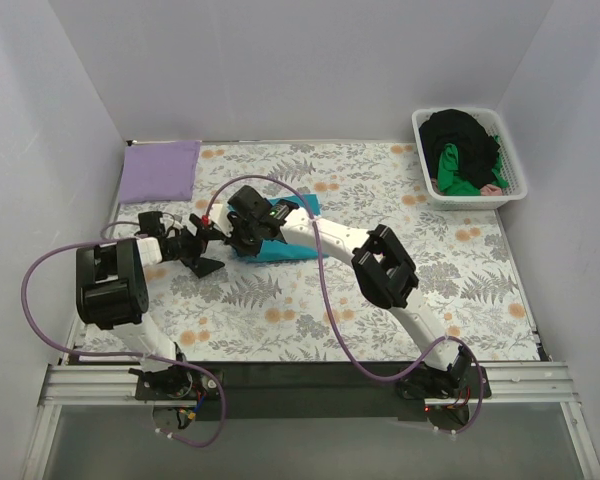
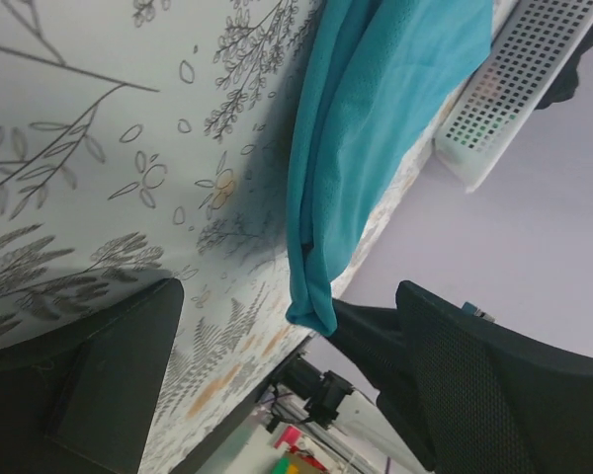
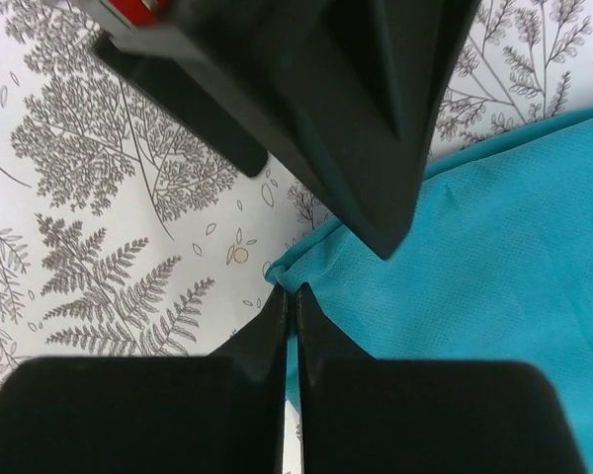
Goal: Fold and stack the t-shirts
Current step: Neatly place the folded tshirt to the corner
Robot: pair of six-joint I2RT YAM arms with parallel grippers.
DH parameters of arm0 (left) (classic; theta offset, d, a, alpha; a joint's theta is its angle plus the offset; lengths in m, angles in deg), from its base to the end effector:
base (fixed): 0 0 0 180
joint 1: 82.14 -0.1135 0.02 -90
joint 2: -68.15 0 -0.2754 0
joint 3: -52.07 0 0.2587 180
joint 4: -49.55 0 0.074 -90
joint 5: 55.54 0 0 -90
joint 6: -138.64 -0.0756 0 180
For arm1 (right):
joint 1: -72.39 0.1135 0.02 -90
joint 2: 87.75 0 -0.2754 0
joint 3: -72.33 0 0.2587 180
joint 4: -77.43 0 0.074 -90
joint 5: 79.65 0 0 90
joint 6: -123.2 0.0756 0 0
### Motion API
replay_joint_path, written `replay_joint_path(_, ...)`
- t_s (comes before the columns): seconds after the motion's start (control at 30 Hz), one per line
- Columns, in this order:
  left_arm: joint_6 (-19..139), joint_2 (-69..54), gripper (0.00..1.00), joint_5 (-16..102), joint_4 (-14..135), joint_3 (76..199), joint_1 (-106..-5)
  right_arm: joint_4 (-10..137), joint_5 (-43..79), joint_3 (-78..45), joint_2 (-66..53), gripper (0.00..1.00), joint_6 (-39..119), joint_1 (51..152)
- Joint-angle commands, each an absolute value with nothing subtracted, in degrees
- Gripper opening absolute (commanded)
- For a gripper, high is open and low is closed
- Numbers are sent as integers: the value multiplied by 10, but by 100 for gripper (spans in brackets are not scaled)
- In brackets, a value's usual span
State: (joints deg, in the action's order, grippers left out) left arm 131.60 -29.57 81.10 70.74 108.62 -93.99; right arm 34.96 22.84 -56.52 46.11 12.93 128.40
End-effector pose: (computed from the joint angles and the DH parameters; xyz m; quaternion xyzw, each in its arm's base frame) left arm 0.3148 0.0099 0.1046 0.5924 -0.6731 0.4403 0.0451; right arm 0.3042 0.4804 0.1805 -0.6032 0.7043 0.2071 0.3120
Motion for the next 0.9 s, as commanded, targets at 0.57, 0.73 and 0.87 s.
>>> replay_joint_path(0.57,1456,-436,61,659,584,1149,-844,368,227,-640,459,1,194,1281)
replay_joint_path(0.73,1460,-444,49,584,599,1172,-828,375,215,-652,469,1,201,1282)
replay_joint_path(0.87,1455,-453,49,556,604,1184,-801,377,211,-654,471,1,205,1281)
